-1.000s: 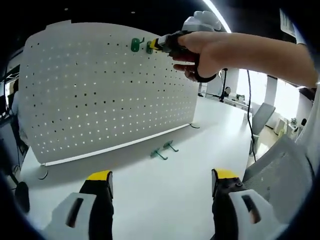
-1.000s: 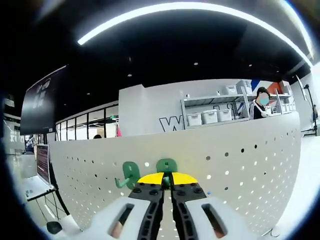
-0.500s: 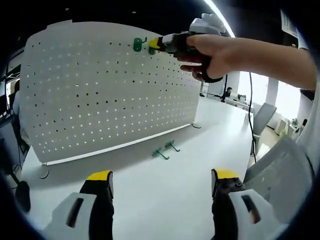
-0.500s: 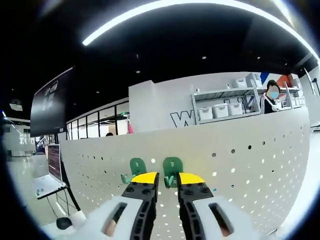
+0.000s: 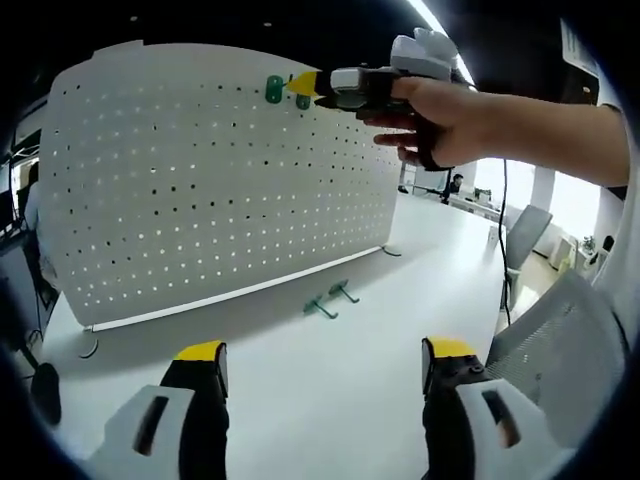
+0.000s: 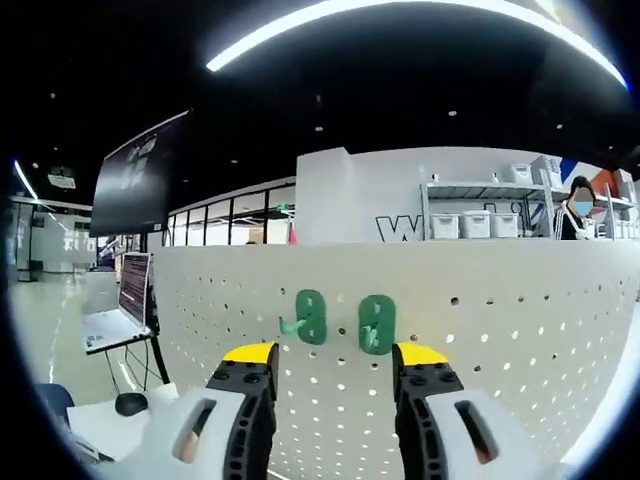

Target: Insert the hook assembly into the mounting plate slot until the hook locks in place.

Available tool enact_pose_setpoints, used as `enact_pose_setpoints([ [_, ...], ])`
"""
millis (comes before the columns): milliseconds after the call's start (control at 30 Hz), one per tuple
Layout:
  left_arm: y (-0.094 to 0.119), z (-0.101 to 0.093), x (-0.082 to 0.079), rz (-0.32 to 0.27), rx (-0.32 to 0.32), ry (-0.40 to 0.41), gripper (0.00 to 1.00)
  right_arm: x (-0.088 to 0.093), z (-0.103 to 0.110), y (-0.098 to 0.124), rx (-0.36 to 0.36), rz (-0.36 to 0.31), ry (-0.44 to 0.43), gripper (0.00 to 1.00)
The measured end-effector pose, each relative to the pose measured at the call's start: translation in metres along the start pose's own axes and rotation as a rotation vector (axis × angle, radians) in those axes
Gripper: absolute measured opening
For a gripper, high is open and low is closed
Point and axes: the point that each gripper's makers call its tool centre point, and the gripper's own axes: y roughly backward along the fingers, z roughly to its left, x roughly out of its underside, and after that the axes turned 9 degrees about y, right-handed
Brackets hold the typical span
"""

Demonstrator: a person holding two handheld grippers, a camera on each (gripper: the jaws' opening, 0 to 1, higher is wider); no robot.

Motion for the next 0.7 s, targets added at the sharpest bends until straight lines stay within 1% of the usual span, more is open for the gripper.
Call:
enact_pose_setpoints([
  [133, 0.000, 0.000, 0.000, -0.003, 0.000, 0.000, 0.82, -0.003, 0.004, 0.002, -0.024, -0.028, -0.011, 0.51],
  [200, 0.000, 0.000, 0.000, -0.002, 0.001, 0.001, 0.81, -0.002, 0.004, 0.003, -0.030, -0.029, -0.038, 0.50],
  [300, 0.000, -0.001, 0.000, -0.001, 0.003, 0.000, 0.81, -0.002, 0.004, 0.003, -0.033, -0.027, -0.033, 0.50],
  [433, -0.001, -0.002, 0.001, 0.002, 0.007, -0.003, 0.81, -0.002, 0.003, 0.006, -0.048, -0.033, -0.052, 0.50],
  [467, -0.001, -0.002, 0.001, 0.003, 0.006, -0.004, 0.81, -0.002, 0.005, 0.007, -0.064, -0.038, -0.067, 0.50],
  [533, -0.001, -0.001, 0.000, -0.001, 0.005, 0.000, 0.81, 0.000, 0.005, 0.010, -0.076, -0.040, -0.061, 0.51],
  [700, -0.001, 0.000, 0.000, -0.002, 0.004, 0.004, 0.81, 0.006, 0.009, 0.024, -0.146, -0.053, -0.086, 0.53],
])
